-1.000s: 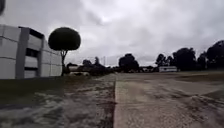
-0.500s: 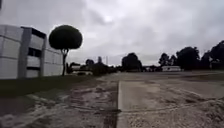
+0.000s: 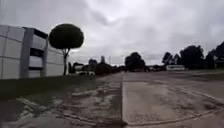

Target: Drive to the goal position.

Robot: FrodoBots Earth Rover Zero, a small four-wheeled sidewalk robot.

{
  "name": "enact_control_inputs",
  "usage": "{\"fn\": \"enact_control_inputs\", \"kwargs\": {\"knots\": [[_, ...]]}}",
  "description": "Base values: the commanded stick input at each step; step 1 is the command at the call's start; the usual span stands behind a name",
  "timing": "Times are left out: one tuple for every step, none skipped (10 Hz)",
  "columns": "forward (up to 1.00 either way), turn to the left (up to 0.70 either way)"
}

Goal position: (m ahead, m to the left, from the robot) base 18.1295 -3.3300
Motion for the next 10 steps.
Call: {"fn": "enact_control_inputs", "kwargs": {"knots": [[0.70,0.00],[0.70,0.00],[0.70,0.00],[0.70,0.00],[0.70,0.00],[0.70,0.00],[0.70,0.00],[0.70,0.00],[0.70,0.00],[0.70,0.00]]}}
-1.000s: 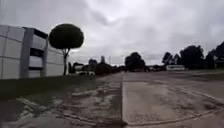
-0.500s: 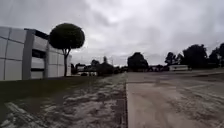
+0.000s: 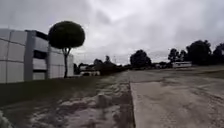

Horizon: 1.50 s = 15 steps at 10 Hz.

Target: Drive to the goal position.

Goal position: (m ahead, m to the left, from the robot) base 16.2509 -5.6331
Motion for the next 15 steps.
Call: {"fn": "enact_control_inputs", "kwargs": {"knots": [[0.70,0.00],[0.70,0.00],[0.70,0.00],[0.70,0.00],[0.70,0.00],[0.70,0.00],[0.70,0.00],[0.70,0.00],[0.70,0.00],[0.70,-0.03],[0.70,-0.34],[0.70,-0.35],[0.70,-0.35],[0.70,-0.35],[0.70,-0.35]]}}
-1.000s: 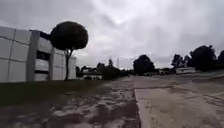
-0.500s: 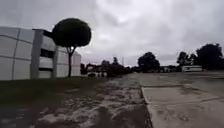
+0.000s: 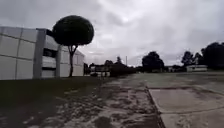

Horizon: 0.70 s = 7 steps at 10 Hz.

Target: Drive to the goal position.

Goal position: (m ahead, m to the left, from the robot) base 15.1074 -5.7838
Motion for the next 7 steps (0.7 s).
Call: {"fn": "enact_control_inputs", "kwargs": {"knots": [[0.70,-0.35],[0.70,-0.35],[0.70,-0.35],[0.70,-0.35],[0.70,-0.35],[0.70,-0.35],[0.70,-0.19]]}}
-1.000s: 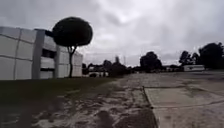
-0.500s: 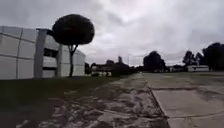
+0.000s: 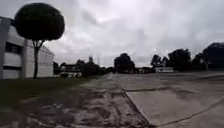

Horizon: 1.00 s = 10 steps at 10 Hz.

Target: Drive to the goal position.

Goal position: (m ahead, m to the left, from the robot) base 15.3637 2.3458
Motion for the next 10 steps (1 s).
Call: {"fn": "enact_control_inputs", "kwargs": {"knots": [[0.70,0.00],[0.70,0.00],[0.70,0.00],[0.70,0.00],[0.70,0.00],[0.70,0.00],[0.70,0.00],[0.70,0.00],[0.70,0.00],[0.70,0.00]]}}
